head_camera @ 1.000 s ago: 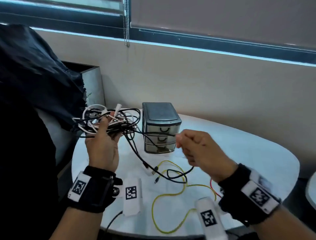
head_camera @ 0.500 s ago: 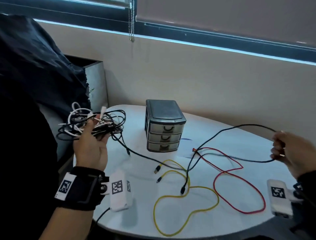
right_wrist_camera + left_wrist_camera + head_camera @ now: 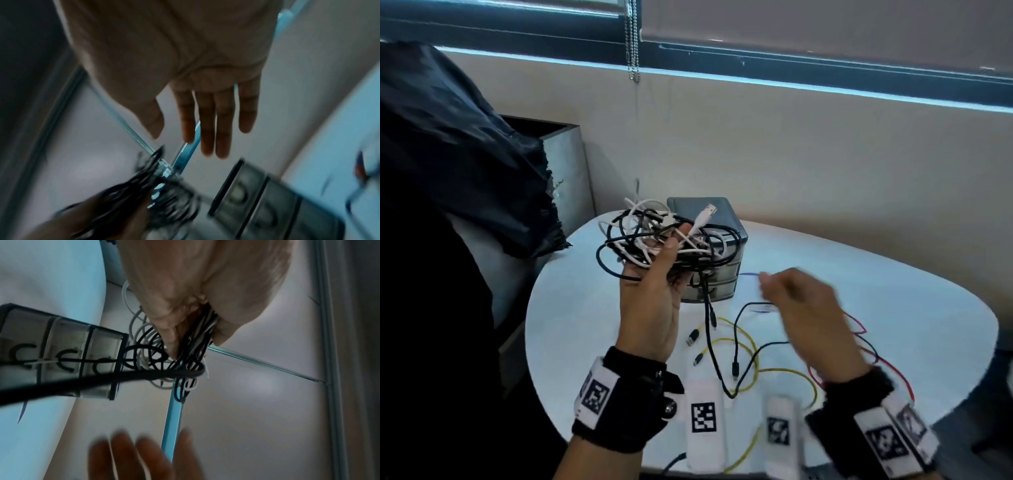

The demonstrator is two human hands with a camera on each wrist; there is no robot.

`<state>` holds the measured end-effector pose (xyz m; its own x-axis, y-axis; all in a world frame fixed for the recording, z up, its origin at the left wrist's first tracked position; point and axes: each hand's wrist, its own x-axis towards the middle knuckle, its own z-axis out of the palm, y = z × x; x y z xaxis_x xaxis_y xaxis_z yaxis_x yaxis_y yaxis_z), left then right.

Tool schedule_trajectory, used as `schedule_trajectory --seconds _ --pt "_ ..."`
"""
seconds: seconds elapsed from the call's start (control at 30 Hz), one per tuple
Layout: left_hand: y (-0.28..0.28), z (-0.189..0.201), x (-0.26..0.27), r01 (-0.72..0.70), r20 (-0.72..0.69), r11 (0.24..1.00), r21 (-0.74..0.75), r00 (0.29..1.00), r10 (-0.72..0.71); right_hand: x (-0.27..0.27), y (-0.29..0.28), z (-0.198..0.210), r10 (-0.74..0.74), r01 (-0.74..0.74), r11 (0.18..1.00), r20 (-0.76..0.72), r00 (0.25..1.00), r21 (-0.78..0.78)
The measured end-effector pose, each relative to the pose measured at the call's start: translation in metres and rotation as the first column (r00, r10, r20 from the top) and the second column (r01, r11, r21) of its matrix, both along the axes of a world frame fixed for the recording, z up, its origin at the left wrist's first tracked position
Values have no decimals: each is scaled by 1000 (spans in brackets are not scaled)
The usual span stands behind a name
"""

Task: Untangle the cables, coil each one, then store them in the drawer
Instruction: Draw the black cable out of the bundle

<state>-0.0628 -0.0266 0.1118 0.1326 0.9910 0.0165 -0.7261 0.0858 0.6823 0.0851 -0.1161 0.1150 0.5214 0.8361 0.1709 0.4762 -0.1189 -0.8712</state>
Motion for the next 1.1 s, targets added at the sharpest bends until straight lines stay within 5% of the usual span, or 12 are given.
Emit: schedule_trajectory --seconds 0.13,0.2,0.33,0.6,0.83,1.1 --pt "-15 -8 8 100 23 995 27 995 -101 -54 -18 -8 403 -424 905 -245 882 -38" --pt "-24 -17 3 148 55 988 34 987 -150 -61 -31 -15 387 -390 919 -340 857 60" --pt "-39 -43 -14 226 100 974 -12 969 -224 -58 -53 -27 142 -51 980 -501 854 191" --pt "-43 -63 -13 212 -73 977 -40 974 -214 -52 -46 -48 -11 43 977 -155 988 208" --pt "-47 -70 -13 336 49 941 -36 941 -334 -75 -32 -61 -57 65 978 -41 997 197" --pt "-37 -53 -27 214 280 960 -180 947 -159 -69 -52 -55 206 -201 977 -88 975 65"
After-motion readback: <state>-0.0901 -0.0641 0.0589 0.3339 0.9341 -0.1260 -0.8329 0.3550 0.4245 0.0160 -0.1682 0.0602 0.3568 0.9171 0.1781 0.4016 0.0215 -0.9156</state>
